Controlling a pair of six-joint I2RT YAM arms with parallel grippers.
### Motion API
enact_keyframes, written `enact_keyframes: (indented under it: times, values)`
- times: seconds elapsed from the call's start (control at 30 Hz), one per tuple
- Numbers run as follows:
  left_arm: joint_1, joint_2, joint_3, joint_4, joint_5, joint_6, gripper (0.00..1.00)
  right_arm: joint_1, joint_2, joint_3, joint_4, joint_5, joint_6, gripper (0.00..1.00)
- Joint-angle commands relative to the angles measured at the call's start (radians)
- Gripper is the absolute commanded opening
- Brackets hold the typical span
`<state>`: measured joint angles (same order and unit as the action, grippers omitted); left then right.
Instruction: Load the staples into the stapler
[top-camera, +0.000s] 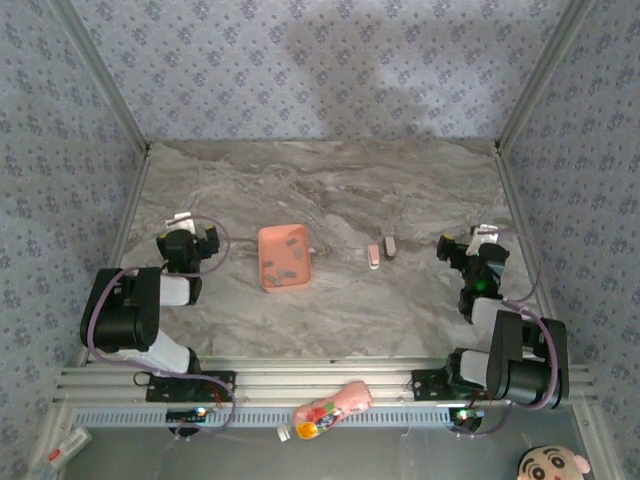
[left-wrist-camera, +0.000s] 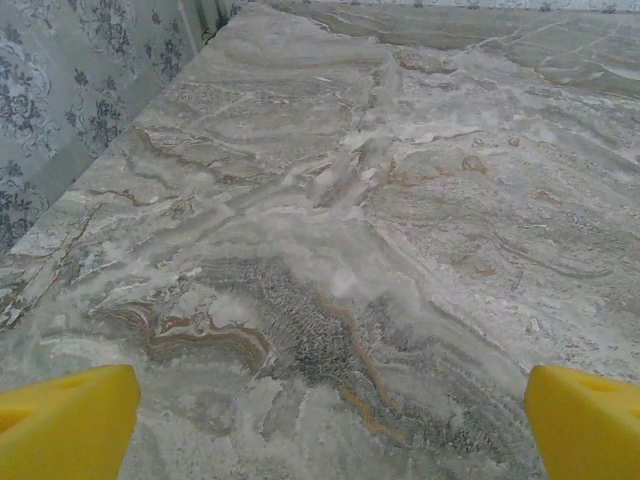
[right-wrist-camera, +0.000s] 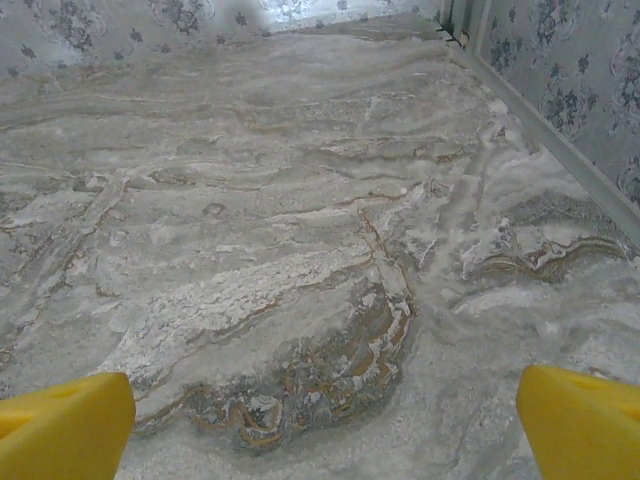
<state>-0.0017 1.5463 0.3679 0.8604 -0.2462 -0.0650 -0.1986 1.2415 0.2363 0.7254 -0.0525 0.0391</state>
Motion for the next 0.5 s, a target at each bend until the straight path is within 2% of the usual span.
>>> enact_keyframes:
  times: [0.0,0.17,0.27,0.3,0.33,0.37,0.4,0.47]
  values:
    - [-0.002,-0.018,0.024,-0.015,0.023,-0.006,0.99,0.037,-0.001,-0.012,0.104,0.02,0.025,1.0]
    - [-0.002,-0.014,0.034,-0.028,0.08,0.019,0.99,0.101,0.13,-0.017,0.259,0.098,0.018,1.0]
    - [-0.002,-0.012,0.034,-0.025,0.082,0.019,0.99,0.118,0.318,-0.011,0.457,0.095,0.006,1.0]
    - [-0.002,-0.013,0.034,-0.026,0.082,0.02,0.99,0.13,0.327,0.009,0.441,0.079,-0.006,1.0]
    - [-0.002,-0.012,0.034,-0.026,0.082,0.019,0.98,0.137,0.268,0.049,0.279,0.069,-0.036,1.0]
    - [-0.002,-0.014,0.035,-0.026,0.083,0.02,0.99,0.146,0.264,0.079,0.198,0.047,-0.057,1.0]
    - [-0.003,-0.013,0.034,-0.026,0.084,0.02,0.99,0.156,0.305,0.096,0.245,0.004,-0.082,1.0]
    - [-0.001,-0.014,0.035,-0.026,0.084,0.02,0.99,0.159,0.277,0.143,0.093,-0.017,-0.089,1.0]
